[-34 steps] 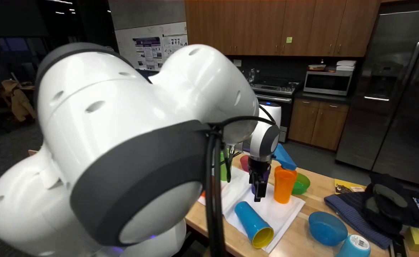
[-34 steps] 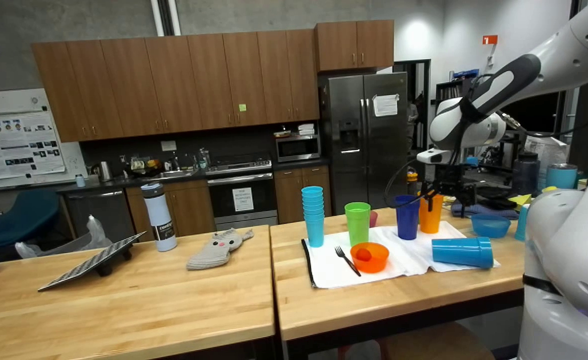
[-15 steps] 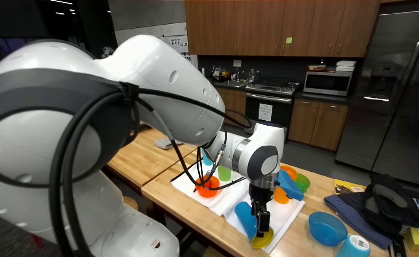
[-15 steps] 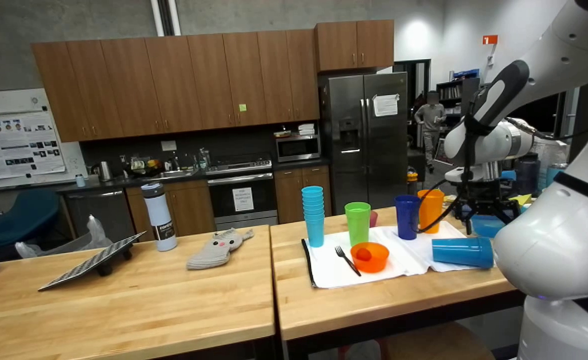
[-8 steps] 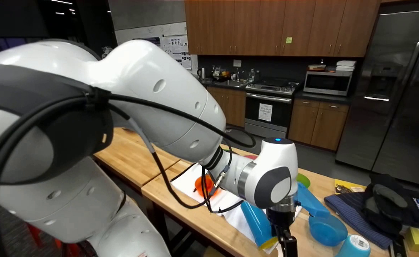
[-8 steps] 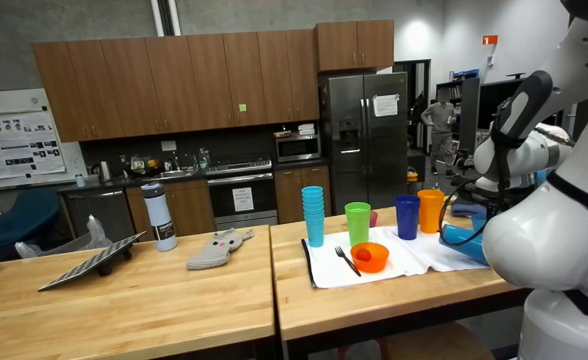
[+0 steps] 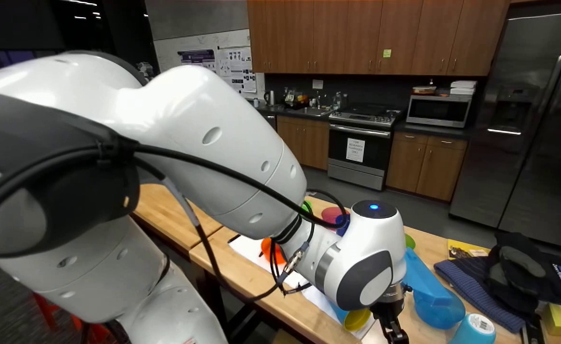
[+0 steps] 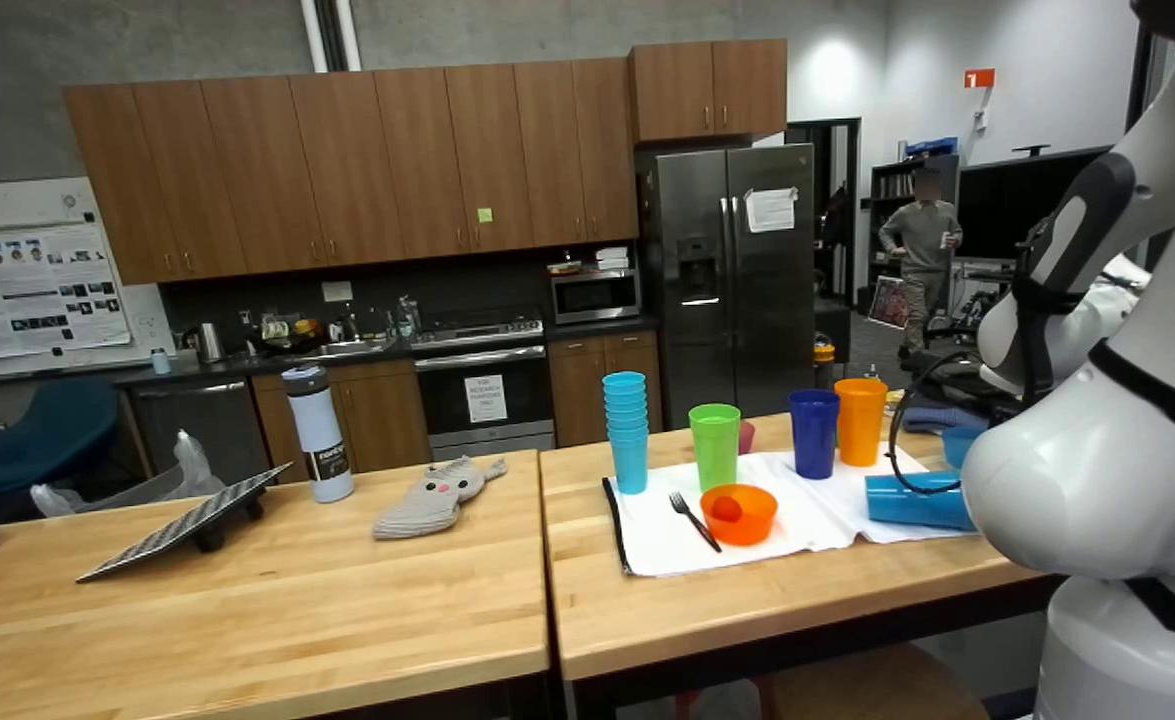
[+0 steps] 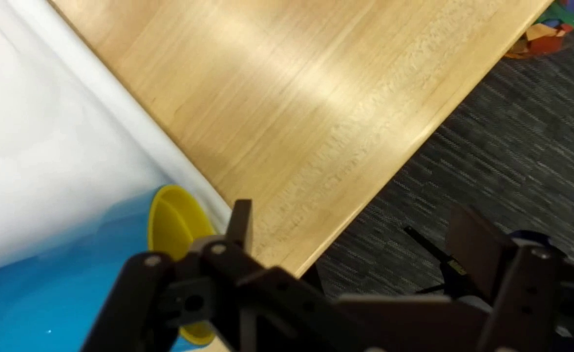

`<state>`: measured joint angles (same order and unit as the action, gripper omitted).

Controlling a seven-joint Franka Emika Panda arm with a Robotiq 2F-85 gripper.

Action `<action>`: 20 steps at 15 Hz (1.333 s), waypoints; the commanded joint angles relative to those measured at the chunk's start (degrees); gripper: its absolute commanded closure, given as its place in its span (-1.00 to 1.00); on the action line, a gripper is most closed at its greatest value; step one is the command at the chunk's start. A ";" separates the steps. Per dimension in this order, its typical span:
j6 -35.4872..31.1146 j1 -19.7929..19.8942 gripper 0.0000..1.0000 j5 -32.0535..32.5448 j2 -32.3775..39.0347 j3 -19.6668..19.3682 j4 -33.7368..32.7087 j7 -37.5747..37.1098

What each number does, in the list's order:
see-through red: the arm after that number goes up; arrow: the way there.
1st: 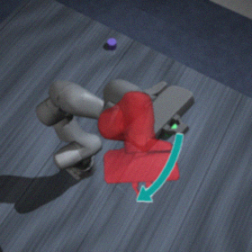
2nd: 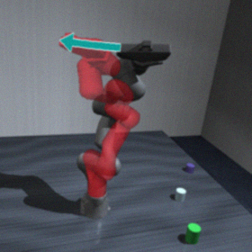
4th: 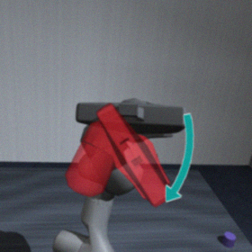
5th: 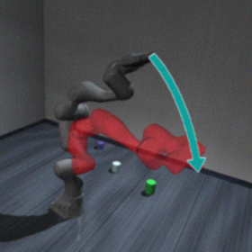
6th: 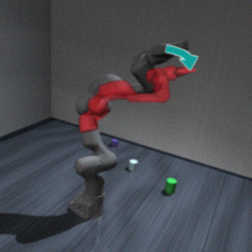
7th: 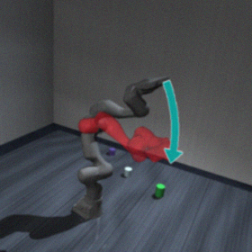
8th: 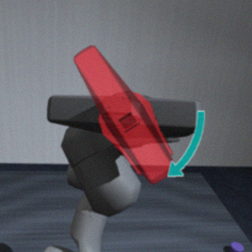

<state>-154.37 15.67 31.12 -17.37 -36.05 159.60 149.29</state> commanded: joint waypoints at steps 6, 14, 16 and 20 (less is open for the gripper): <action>-0.33 -22.45 -1.00 -0.84 -4.72 -21.14 -0.65 -0.16; -0.41 -35.55 -1.00 -7.49 -11.23 -32.89 -0.79 -0.28; -1.09 -37.78 -1.00 -9.80 -11.36 -33.21 -0.76 -0.61; -2.35 -41.75 -1.00 -12.69 -11.58 -35.16 -0.76 -0.84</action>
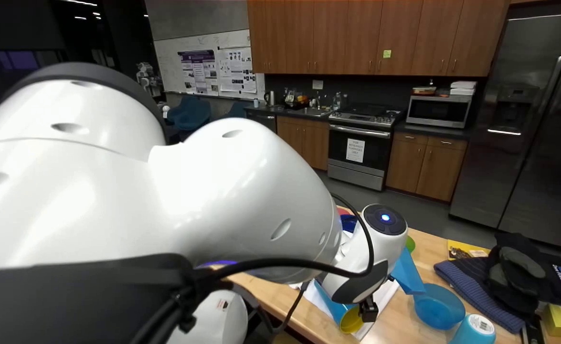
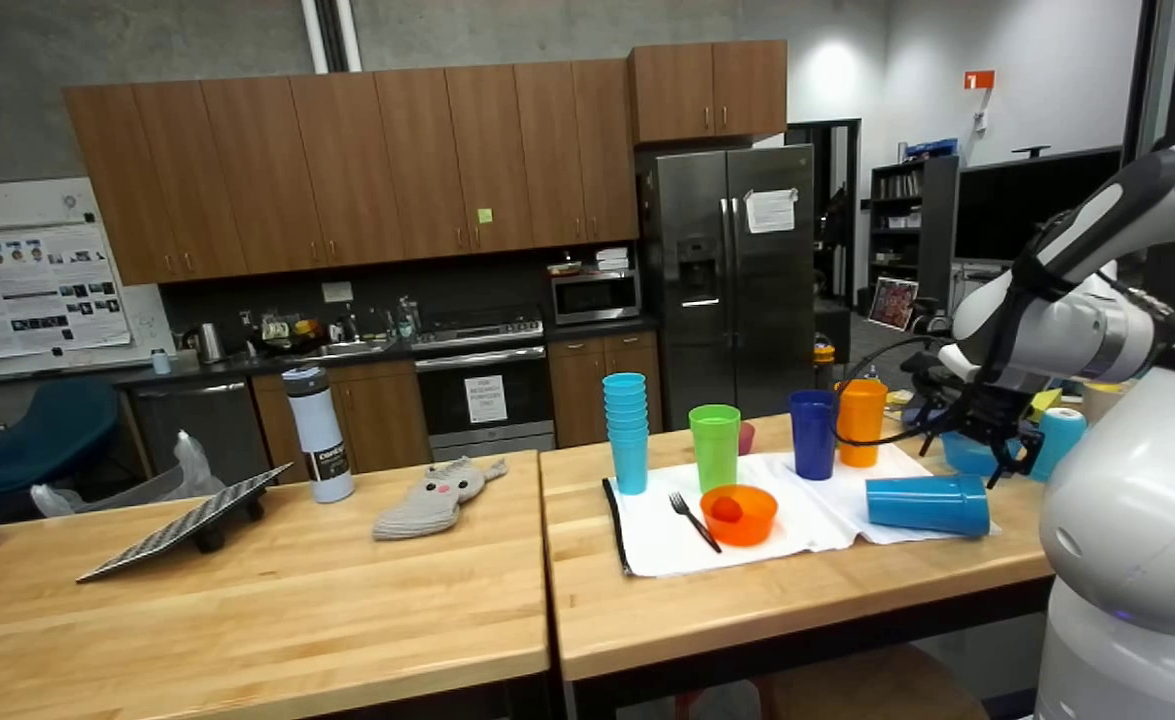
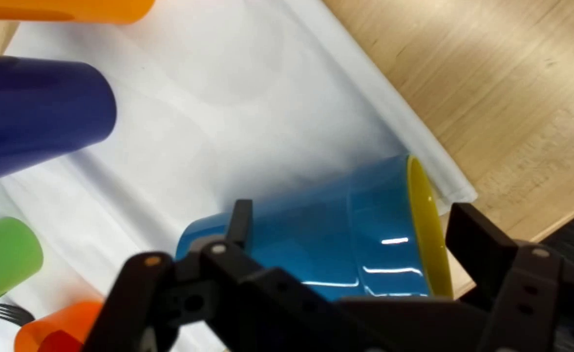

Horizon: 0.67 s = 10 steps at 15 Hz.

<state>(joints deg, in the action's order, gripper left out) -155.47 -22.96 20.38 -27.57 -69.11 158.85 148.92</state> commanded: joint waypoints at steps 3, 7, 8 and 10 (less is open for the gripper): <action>-2.35 -5.96 -0.66 -3.37 -1.04 -3.81 0.00 -0.41; -3.70 -9.02 -0.07 -4.22 -0.40 -5.89 0.00 -0.53; -3.81 -9.69 0.09 -4.32 -0.50 -6.42 0.01 -0.59; -4.01 -10.47 0.42 -4.36 -0.88 -7.30 0.01 -0.57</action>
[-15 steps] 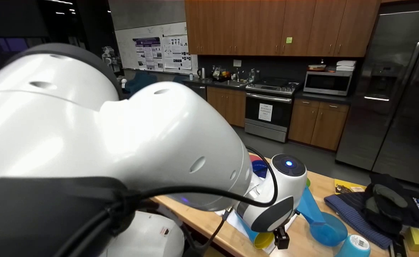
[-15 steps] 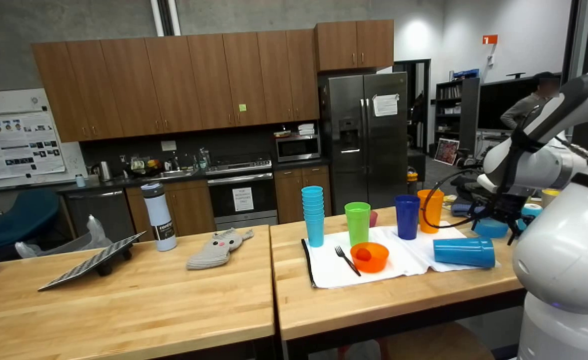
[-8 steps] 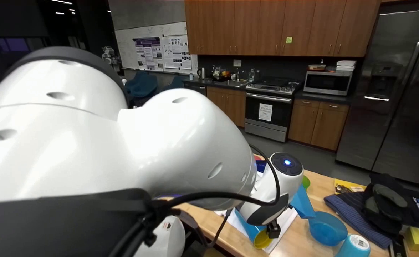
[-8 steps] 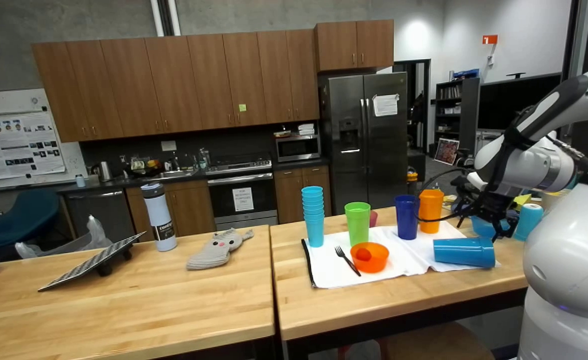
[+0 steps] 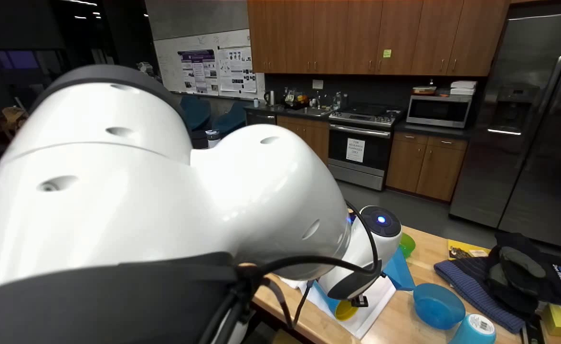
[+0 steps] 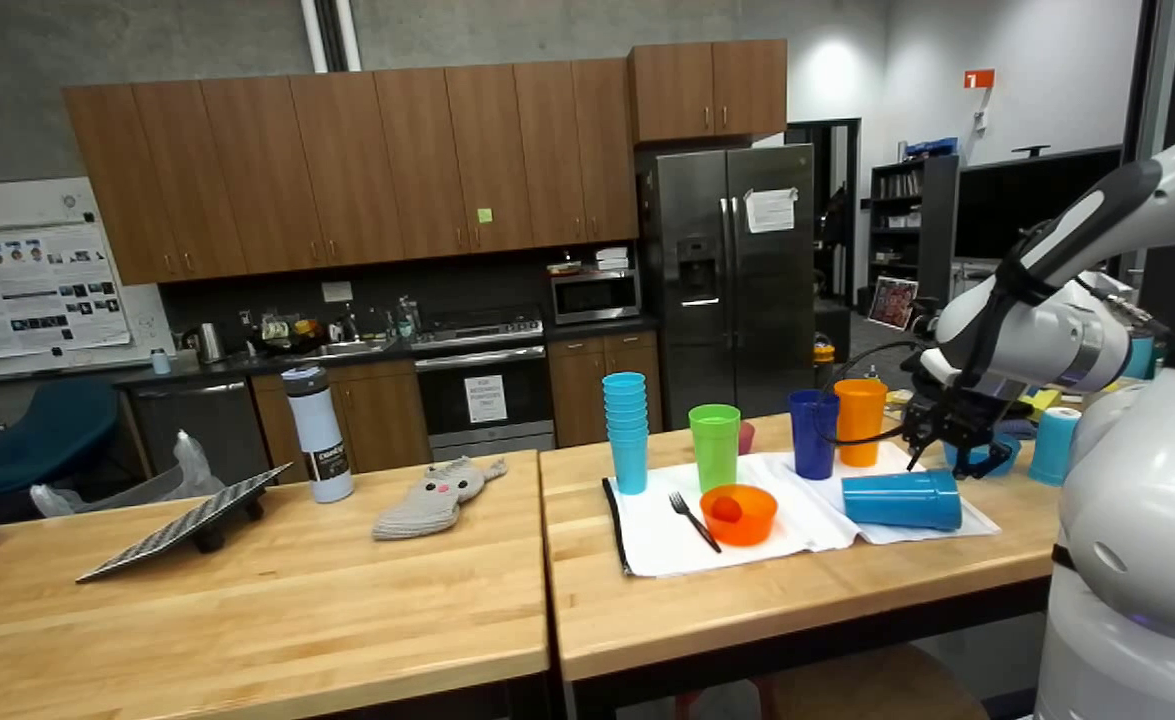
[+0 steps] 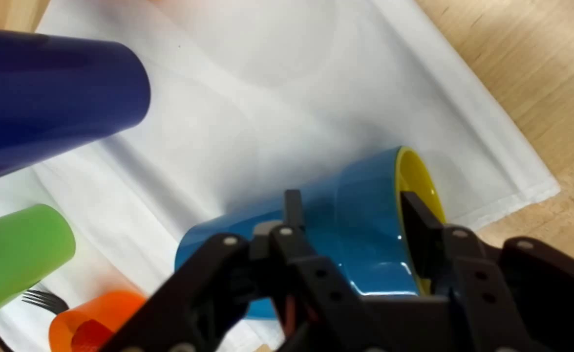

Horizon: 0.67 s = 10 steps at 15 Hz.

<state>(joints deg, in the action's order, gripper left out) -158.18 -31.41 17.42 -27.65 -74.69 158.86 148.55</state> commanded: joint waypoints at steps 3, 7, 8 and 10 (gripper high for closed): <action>-1.78 -3.32 0.80 -1.72 -1.25 -3.25 -0.15 -0.29; -2.66 -3.10 0.87 -6.92 -0.97 -2.39 0.08 2.22; -2.11 -4.23 0.87 -4.88 -2.35 -4.17 -0.40 0.57; -2.15 -4.34 0.87 -4.95 -2.32 -4.30 -0.39 0.51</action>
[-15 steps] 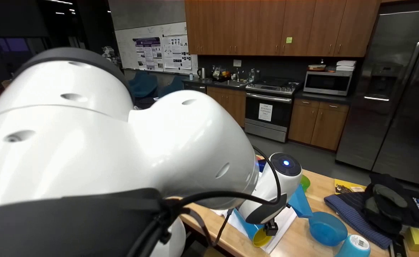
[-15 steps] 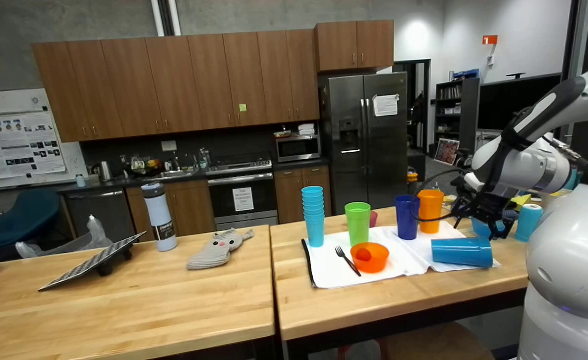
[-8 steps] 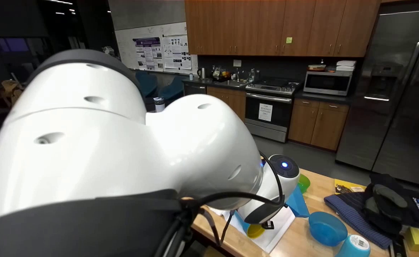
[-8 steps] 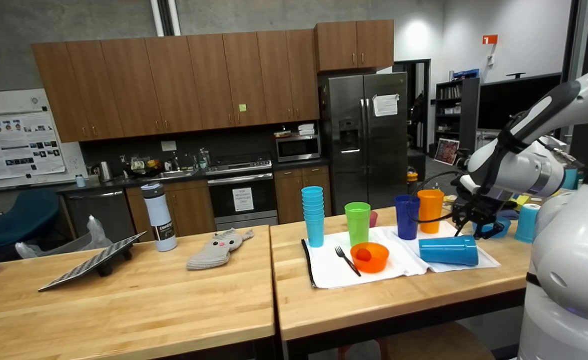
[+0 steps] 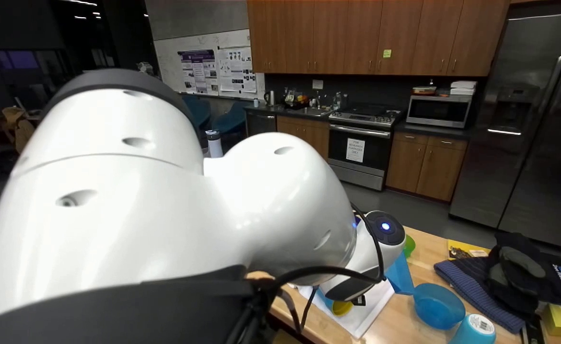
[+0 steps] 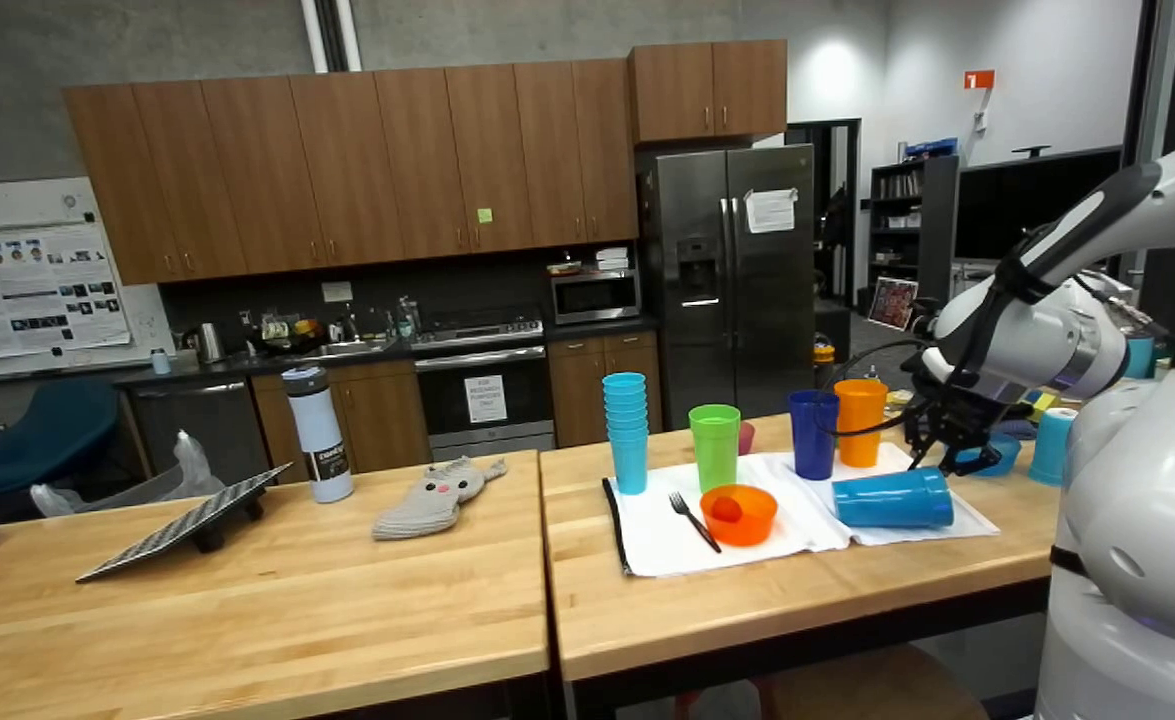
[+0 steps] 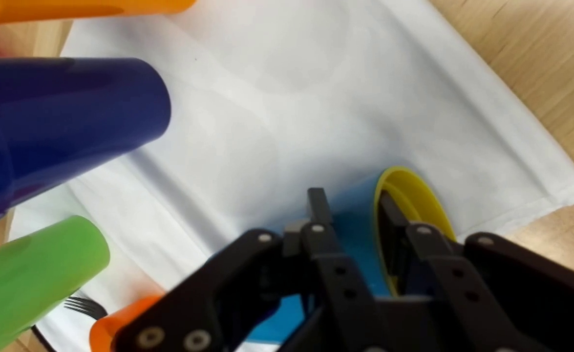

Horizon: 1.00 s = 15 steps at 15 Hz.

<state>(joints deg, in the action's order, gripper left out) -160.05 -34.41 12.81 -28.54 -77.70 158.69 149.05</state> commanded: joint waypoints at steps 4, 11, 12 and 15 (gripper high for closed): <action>-0.40 2.82 0.87 -1.26 1.02 4.32 -1.00 -0.01; 2.06 14.20 0.87 -0.71 2.04 21.23 -3.42 -0.02; 4.20 15.71 0.87 -0.16 1.64 23.56 -4.70 -0.03; 7.53 22.04 0.87 -0.52 2.36 32.70 -6.33 -0.08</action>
<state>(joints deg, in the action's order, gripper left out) -156.00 -17.98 12.78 -27.42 -52.48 154.65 148.96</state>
